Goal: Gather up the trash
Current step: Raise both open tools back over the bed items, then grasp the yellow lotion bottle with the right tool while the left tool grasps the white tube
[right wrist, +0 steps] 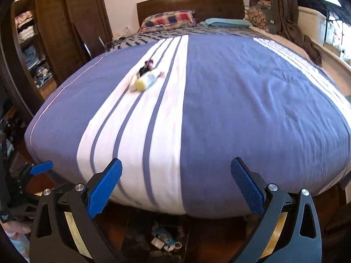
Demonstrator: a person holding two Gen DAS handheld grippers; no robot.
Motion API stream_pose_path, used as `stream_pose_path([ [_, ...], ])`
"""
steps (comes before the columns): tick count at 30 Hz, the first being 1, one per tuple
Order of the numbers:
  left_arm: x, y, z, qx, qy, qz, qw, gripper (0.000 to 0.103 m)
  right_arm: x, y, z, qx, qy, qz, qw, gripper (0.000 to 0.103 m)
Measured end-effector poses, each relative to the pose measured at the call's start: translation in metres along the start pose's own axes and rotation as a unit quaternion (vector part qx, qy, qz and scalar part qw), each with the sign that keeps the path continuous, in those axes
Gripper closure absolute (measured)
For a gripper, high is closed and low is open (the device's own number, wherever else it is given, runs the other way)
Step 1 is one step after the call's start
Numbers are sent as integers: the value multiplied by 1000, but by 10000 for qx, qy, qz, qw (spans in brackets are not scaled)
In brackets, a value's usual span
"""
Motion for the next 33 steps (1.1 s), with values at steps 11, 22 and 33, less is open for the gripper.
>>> stream_pose_path([
  [11, -37, 66, 2, 22, 124, -120, 9998, 8, -61, 58, 1, 35, 53, 92, 9999, 4],
  [22, -80, 112, 5, 37, 103, -64, 9999, 8, -135, 122, 25, -65, 366, 155, 9992, 5],
  [33, -101, 127, -1, -90, 54, -49, 9999, 8, -195, 142, 33, -272, 585, 724, 9953, 37],
])
Point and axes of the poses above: each gripper's, at about its wrist camera, not at the fingertips, and x roughly against the way its jaws point, z to its left, y to its top, the point moved 1 cm from there along -x, roughly the way its jaws point, and after that the axes turned 12 degrees about x, right-handed, at the moved point
